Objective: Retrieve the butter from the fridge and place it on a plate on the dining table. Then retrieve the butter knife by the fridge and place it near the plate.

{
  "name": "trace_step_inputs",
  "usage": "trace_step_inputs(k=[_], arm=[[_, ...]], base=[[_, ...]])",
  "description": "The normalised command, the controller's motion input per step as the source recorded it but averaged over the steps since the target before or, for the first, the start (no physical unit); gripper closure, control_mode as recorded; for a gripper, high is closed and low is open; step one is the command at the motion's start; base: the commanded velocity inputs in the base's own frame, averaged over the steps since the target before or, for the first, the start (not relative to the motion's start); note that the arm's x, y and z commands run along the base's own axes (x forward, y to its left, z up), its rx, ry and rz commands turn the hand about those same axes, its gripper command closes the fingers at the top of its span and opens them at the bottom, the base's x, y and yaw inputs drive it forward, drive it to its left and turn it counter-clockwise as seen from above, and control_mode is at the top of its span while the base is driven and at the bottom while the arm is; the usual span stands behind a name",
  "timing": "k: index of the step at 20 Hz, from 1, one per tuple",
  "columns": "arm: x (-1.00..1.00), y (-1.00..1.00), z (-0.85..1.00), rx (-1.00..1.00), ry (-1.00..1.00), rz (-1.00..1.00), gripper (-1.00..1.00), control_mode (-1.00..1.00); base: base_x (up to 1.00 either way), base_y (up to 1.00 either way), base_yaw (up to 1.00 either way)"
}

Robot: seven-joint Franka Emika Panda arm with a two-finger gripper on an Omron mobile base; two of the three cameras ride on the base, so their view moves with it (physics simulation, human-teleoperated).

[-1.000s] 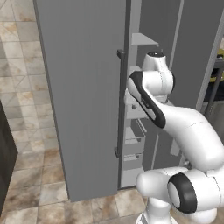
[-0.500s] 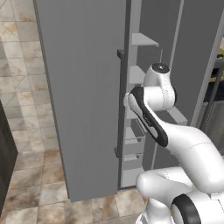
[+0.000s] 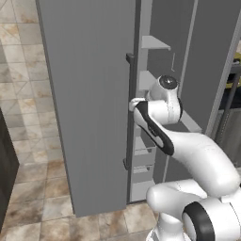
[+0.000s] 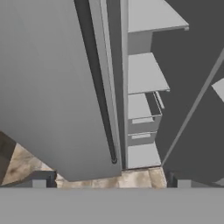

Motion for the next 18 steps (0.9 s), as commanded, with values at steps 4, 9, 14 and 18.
trace_step_inputs(k=[4,9,14,18], arm=[[0.67,0.09,0.00,0.00,0.00,0.00,-1.00,-1.00],[0.45,0.16,0.04,-0.01,0.00,0.00,-1.00,-1.00],[0.41,0.07,0.00,-0.06,-0.05,0.00,-1.00,-1.00],[0.44,0.00,0.00,-0.03,-0.07,0.00,-1.00,-1.00]], base=[[0.00,0.00,0.00],[0.00,0.00,0.00],[0.00,0.00,0.00],[0.00,0.00,0.00]])
